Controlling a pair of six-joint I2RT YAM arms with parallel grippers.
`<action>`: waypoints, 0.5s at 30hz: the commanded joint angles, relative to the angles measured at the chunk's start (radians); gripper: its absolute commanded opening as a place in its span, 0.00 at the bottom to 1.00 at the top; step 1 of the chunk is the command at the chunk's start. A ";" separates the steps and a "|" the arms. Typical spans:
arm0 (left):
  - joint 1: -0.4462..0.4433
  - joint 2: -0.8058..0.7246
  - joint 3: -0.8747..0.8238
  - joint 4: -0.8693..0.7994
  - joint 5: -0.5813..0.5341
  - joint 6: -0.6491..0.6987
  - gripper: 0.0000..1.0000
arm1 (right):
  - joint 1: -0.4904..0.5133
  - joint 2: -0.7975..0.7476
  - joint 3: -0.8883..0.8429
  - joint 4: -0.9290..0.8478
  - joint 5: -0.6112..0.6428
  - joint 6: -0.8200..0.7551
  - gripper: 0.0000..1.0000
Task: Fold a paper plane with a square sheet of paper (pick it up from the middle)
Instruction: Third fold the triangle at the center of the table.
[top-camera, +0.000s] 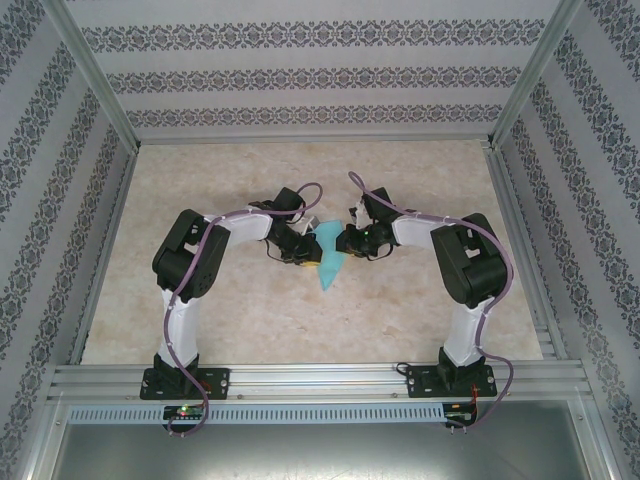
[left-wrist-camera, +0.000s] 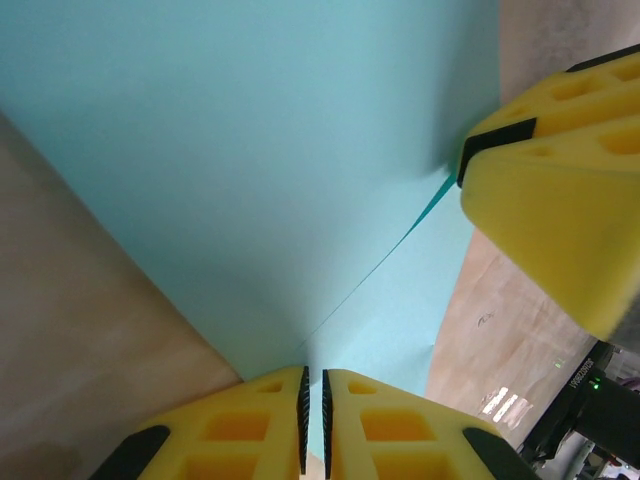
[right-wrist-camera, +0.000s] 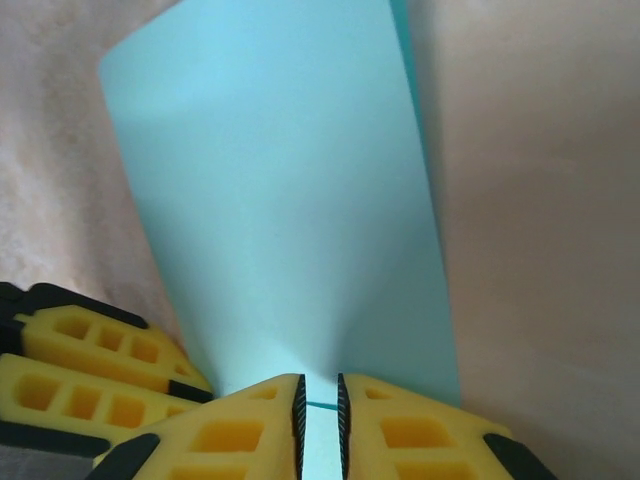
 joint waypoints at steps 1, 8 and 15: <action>-0.015 0.021 0.034 -0.038 -0.001 0.032 0.16 | -0.006 0.012 0.028 -0.063 0.056 -0.044 0.18; -0.017 0.033 0.049 -0.047 0.006 0.036 0.16 | -0.007 0.007 0.016 -0.084 0.085 -0.060 0.16; -0.022 0.051 0.071 -0.061 0.006 0.042 0.16 | -0.007 0.009 0.007 -0.099 0.114 -0.076 0.13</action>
